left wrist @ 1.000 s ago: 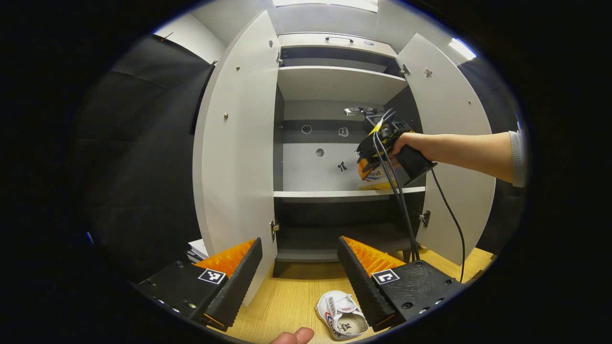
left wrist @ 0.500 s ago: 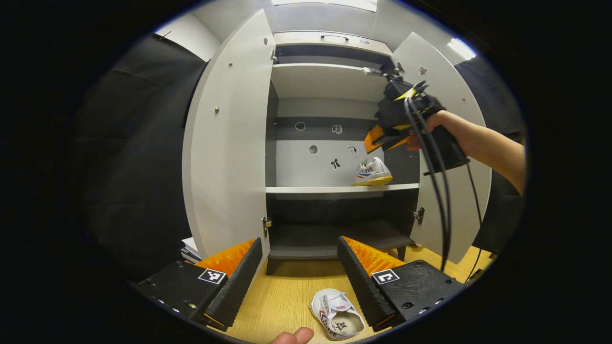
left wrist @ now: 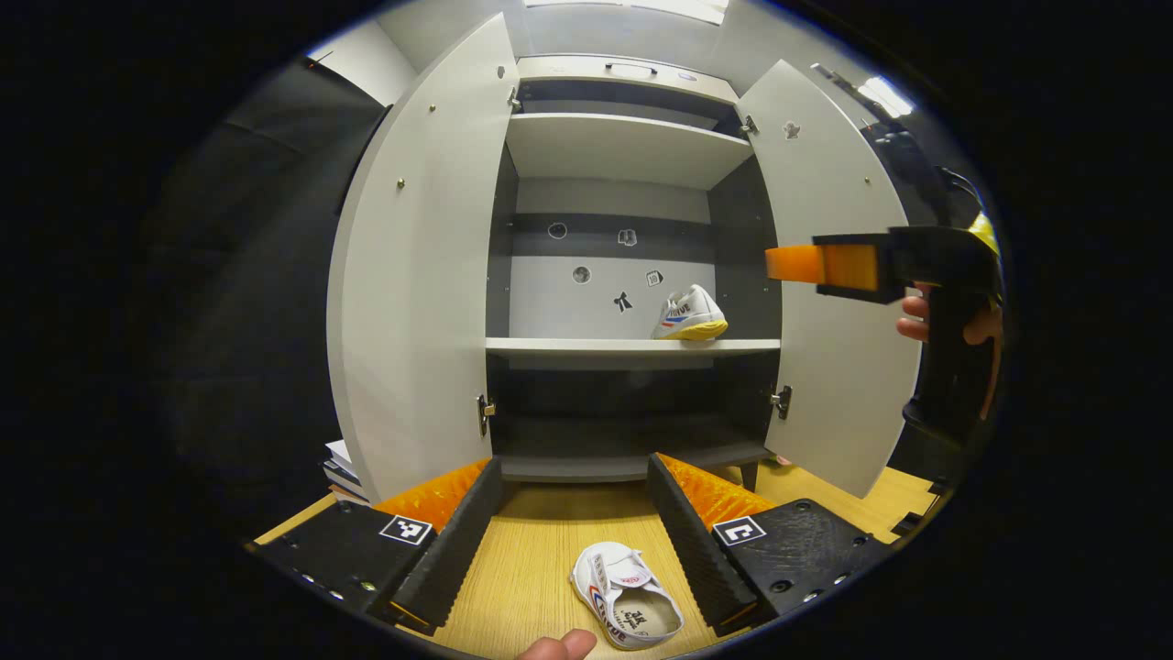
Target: Grab one shoe with the right hand and put it into the shoe cabinet, grab the other shoe with the left hand and put it into the shoe cabinet; then close the right door with the right hand and the left door with the left hand.
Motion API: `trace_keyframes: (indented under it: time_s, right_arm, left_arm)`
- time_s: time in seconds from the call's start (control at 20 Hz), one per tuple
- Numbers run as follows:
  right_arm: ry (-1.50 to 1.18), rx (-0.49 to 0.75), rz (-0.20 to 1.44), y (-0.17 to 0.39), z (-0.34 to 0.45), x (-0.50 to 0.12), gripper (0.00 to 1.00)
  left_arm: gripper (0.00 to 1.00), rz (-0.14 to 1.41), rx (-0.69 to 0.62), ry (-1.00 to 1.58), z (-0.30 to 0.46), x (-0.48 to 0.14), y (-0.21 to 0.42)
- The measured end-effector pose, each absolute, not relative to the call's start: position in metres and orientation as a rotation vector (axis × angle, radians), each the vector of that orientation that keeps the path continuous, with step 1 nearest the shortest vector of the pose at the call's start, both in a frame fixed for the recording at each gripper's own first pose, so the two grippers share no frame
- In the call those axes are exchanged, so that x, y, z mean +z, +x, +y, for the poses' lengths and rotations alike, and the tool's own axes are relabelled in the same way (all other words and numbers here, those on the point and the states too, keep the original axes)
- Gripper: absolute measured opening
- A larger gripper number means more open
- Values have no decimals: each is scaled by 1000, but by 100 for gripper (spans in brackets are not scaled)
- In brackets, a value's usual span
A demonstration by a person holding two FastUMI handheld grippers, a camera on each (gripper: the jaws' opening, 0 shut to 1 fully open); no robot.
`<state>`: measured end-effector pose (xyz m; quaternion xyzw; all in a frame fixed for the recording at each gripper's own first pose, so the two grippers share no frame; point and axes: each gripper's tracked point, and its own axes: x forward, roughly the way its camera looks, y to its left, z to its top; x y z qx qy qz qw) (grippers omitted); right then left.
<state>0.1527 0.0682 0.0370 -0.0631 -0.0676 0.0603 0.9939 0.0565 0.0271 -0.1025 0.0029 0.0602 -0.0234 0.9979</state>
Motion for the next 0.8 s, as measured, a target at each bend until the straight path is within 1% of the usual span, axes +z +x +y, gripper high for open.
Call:
trace_keyframes:
  time_s: [0.1, 0.15, 0.25, 0.35, 0.55, 0.8]
  right_arm:
    - [-120, 126, -130, 127, 68, 16, 97]
    - [-85, 137, -113, 116, 70, 7, 100]
    - [-23, 140, -80, 100, 62, -10, 100]
    - [-7, 90, -62, 93, 42, -21, 100]
    - [17, 28, 1, 75, 12, -44, 100]
    - [-8, -31, 1, 80, -22, -43, 100]
  left_arm:
    - [95, 128, -48, 25, 25, -111, 56]
    - [95, 134, -53, 25, 23, -116, 54]
    - [95, 151, -64, 13, 19, -126, 49]
    - [95, 174, -62, 3, 18, -143, 44]
    - [95, 282, -61, 23, 17, -188, 32]
    - [96, 478, -104, 88, 9, -264, 22]
